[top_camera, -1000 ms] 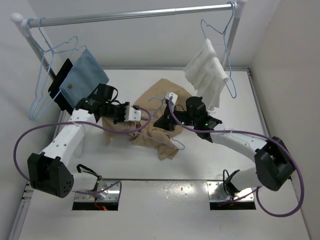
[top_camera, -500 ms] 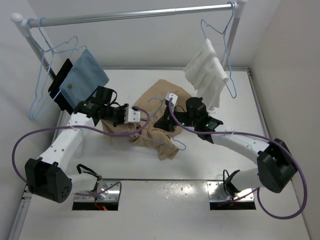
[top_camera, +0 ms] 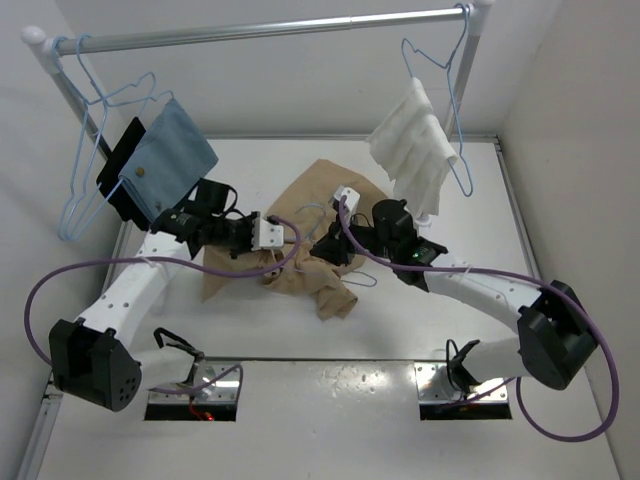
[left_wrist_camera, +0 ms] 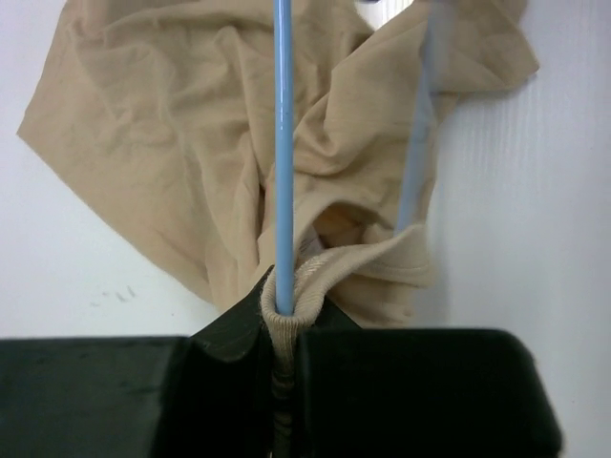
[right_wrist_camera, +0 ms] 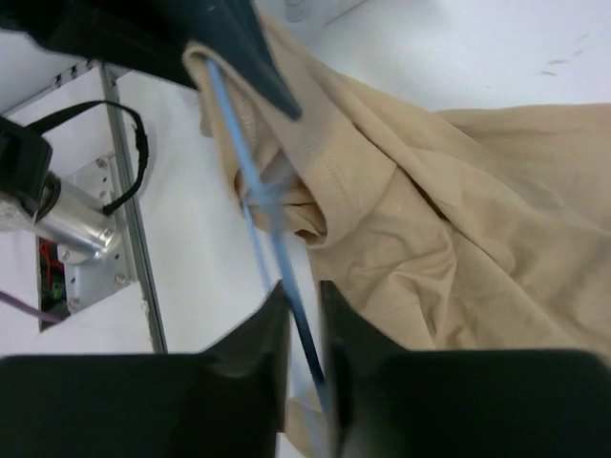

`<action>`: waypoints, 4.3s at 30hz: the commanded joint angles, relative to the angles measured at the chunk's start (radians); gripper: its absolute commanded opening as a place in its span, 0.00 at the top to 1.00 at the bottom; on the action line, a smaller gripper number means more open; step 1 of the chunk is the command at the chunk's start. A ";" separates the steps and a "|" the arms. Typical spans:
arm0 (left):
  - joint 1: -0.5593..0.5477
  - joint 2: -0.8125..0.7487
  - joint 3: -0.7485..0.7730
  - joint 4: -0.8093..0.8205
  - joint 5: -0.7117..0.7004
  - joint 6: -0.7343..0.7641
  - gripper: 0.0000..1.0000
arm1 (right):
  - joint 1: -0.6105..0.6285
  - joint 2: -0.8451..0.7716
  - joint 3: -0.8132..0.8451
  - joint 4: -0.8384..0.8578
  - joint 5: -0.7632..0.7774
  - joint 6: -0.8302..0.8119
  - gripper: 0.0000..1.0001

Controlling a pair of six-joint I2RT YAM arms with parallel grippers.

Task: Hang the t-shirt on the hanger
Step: Place tshirt on hanger

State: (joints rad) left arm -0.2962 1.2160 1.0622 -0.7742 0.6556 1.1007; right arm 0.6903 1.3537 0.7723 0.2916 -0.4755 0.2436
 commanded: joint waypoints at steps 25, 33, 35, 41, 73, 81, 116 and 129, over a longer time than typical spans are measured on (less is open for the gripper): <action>-0.034 -0.137 -0.150 0.233 0.032 -0.081 1.00 | -0.005 -0.017 0.079 -0.155 0.097 0.088 0.23; -0.034 -0.119 -0.159 0.374 -0.114 -0.260 1.00 | -0.005 -0.068 0.156 -0.264 0.167 0.117 0.12; -0.034 -0.119 -0.159 0.397 -0.152 -0.326 1.00 | -0.005 -0.082 0.194 -0.264 0.311 0.175 0.07; -0.034 -0.118 -0.179 0.435 -0.232 -0.485 1.00 | -0.014 -0.064 0.384 -0.348 0.569 0.232 0.06; -0.043 -0.050 -0.117 0.587 -0.404 -0.863 1.00 | 0.084 0.168 0.317 -0.207 0.215 0.448 0.34; -0.043 -0.050 -0.084 0.556 -0.413 -0.863 1.00 | 0.094 0.260 0.303 -0.065 0.253 0.451 0.59; -0.043 -0.019 -0.036 0.564 -0.433 -0.823 1.00 | 0.114 0.409 0.191 0.081 0.327 0.551 0.55; -0.043 -0.029 -0.054 0.573 -0.424 -0.823 1.00 | 0.155 0.458 0.229 0.098 0.373 0.583 0.49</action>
State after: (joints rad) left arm -0.3286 1.2045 0.9787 -0.2607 0.2234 0.2794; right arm 0.8272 1.7863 0.9512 0.3580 -0.1493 0.8021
